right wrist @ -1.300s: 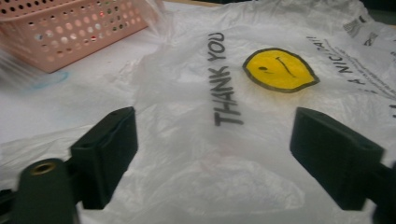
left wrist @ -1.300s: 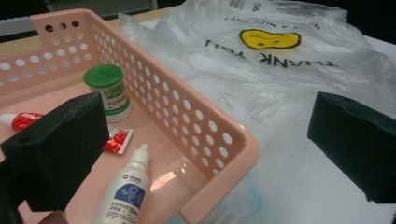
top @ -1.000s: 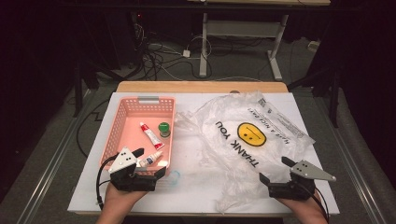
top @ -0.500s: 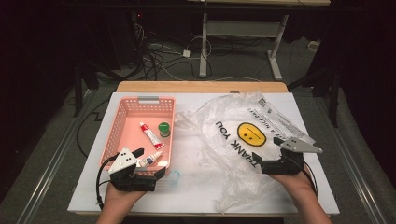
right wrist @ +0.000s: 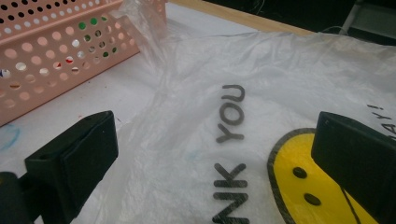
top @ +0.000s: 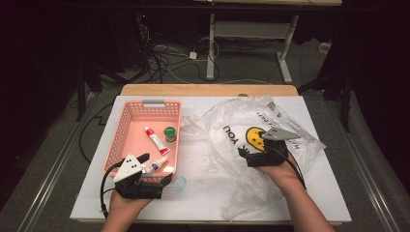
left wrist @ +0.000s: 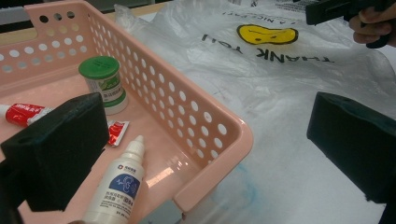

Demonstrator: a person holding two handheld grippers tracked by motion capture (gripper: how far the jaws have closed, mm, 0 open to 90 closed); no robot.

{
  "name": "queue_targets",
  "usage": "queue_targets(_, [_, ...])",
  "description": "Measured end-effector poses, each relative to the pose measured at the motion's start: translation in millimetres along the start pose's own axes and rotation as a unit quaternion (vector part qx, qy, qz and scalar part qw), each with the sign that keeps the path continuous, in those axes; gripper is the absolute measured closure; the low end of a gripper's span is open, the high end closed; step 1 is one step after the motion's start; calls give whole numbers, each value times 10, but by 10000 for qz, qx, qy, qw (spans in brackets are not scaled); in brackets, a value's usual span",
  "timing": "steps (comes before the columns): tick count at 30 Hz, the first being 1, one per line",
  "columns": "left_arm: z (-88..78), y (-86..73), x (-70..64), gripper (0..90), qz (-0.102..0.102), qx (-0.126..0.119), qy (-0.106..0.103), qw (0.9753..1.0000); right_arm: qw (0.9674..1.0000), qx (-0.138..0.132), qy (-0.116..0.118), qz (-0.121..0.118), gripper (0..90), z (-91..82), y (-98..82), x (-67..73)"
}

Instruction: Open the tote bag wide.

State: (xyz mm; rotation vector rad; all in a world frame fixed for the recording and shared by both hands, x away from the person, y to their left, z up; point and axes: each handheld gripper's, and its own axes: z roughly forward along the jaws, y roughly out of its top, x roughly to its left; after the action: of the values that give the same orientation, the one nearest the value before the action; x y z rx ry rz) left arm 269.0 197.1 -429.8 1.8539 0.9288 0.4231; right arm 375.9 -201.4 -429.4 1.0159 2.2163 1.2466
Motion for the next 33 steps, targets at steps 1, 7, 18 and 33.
queue_targets(1, [-1,-1,0,0,-4,-2,0,10000,10000,22,3,-20,12,26,13,16])
queue_targets(7, [-2,-5,-6,0,-10,-5,-9,10000,9994,234,238,-59,86,131,9,131])
queue_targets(18, [5,-35,-59,0,0,69,13,10000,9960,599,595,-300,309,286,-139,352])
queue_targets(33, [-91,-105,-99,0,6,131,71,9999,9869,1192,830,-702,661,482,-258,415])
